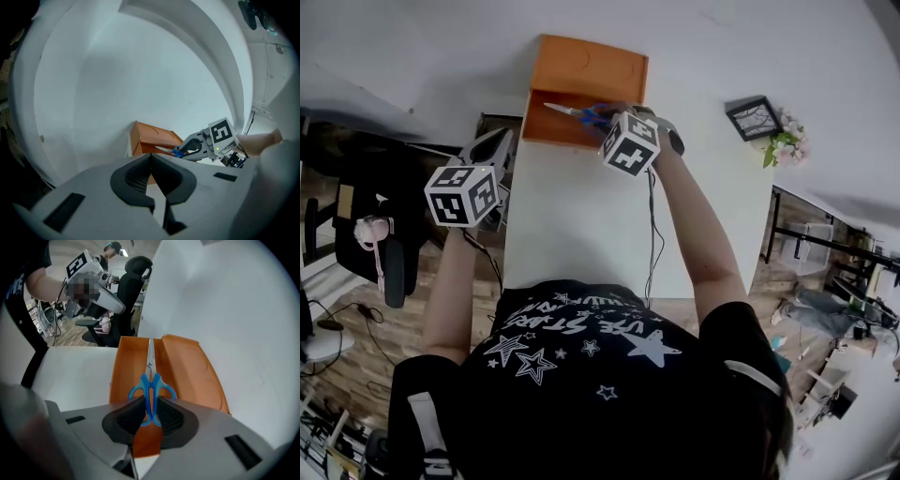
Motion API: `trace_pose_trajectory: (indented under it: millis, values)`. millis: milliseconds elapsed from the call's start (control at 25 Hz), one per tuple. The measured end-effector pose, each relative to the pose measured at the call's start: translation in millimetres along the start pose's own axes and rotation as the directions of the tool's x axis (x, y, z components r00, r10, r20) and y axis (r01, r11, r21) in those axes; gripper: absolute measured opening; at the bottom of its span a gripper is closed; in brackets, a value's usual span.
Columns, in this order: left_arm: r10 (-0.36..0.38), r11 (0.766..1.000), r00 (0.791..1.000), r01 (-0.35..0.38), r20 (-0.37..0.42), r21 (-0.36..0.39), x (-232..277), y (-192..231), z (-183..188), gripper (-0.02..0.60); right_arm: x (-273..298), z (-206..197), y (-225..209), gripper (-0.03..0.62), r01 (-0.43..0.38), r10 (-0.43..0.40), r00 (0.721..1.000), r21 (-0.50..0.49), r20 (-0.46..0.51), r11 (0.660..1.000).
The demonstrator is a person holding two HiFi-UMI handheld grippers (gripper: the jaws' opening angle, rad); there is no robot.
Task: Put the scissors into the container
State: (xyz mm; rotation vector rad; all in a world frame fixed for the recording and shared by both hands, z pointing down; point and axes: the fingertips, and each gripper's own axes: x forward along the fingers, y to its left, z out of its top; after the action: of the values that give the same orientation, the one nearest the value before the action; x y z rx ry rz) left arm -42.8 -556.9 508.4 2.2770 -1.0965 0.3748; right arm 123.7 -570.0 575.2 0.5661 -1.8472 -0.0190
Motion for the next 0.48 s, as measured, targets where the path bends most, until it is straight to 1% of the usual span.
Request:
trace_pose_trajectory:
  millis: [120,280,360,480]
  values:
    - [0.005,1.0,1.0,-0.005,-0.001,-0.011,5,6,-1,0.018,16,-4,0,0.098,-0.016,0.015,0.999,-0.022,-0.037,1.0]
    - [0.006,1.0,1.0,-0.006,-0.011,-0.024,9,12,-5,0.018,33,-7,4,0.098,-0.042,0.041,0.998,-0.012,-0.052,0.999]
    - [0.005,0.999,1.0,-0.005,-0.016,-0.031,11,15,-7,0.018,39,-9,3,0.098,-0.042,0.041,0.997,-0.015,-0.065,0.999]
    - [0.004,0.999,1.0,-0.005,-0.021,-0.039,14,19,-9,0.018,46,-8,0,0.098,-0.038,0.033,0.994,-0.046,-0.1,0.998]
